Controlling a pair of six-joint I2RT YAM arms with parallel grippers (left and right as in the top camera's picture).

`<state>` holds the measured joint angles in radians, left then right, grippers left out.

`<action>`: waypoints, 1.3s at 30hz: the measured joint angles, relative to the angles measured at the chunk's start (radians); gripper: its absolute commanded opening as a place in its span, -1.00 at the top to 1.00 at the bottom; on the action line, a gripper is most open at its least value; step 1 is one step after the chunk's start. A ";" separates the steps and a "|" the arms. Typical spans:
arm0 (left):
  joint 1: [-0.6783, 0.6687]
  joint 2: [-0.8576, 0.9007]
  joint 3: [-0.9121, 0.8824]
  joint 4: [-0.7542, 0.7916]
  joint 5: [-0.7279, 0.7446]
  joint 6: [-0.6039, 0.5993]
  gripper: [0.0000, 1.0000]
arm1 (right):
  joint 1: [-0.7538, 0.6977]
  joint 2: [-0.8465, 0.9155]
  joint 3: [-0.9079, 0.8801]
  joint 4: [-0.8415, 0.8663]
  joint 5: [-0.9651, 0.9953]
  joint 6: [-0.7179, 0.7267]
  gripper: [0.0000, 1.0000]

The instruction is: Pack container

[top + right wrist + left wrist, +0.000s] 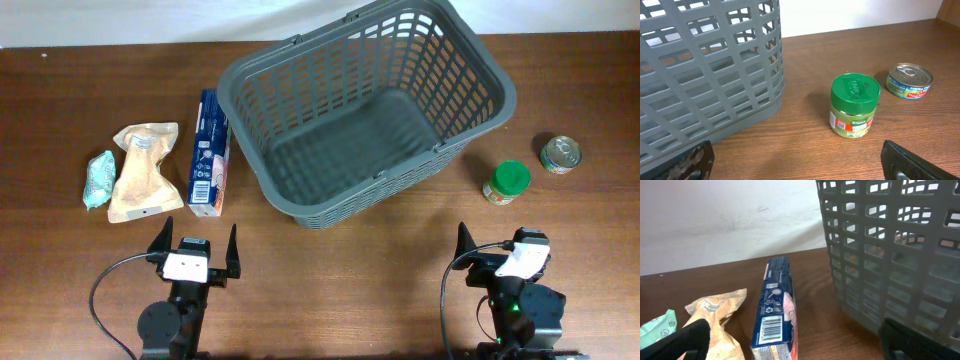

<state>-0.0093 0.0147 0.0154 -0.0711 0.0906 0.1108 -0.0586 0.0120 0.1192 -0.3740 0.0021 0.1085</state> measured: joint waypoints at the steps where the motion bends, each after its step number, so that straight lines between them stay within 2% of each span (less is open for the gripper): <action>1: 0.000 0.000 0.000 0.000 0.000 0.000 -0.98 | 0.000 0.000 0.000 0.000 0.000 0.001 -0.98; 15: 0.000 0.000 0.000 0.000 0.000 0.000 -0.98 | 0.000 0.000 0.000 0.000 0.000 0.000 -0.98; 23: 0.000 0.000 -0.002 0.090 -0.064 0.021 -0.98 | 0.000 0.000 0.000 0.000 0.000 -0.001 -0.98; 26: 0.000 0.000 -0.002 0.117 -0.044 0.028 -0.98 | 0.000 0.000 0.000 0.001 -0.001 0.001 -0.98; 30: 0.000 0.001 0.021 -0.026 0.029 0.023 -0.98 | 0.000 0.000 -0.003 0.073 -0.060 0.039 -0.98; 33: 0.000 0.039 0.114 -0.211 0.056 0.011 -0.98 | 0.000 0.000 -0.002 0.112 -0.147 0.079 -0.98; 36: 0.000 0.185 0.304 -0.293 0.071 0.002 -0.98 | 0.000 0.018 0.064 0.013 -0.205 0.098 -0.98; 38: 0.000 0.291 0.417 -0.319 0.077 0.000 -0.98 | 0.000 0.069 0.177 -0.130 -0.205 0.096 -0.98; 39: 0.000 0.398 0.526 -0.343 0.080 0.000 -0.98 | 0.000 0.112 0.249 -0.203 -0.197 0.094 -0.98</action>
<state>-0.0093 0.4129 0.5411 -0.4145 0.1703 0.1108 -0.0586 0.1238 0.3683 -0.5774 -0.1947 0.2028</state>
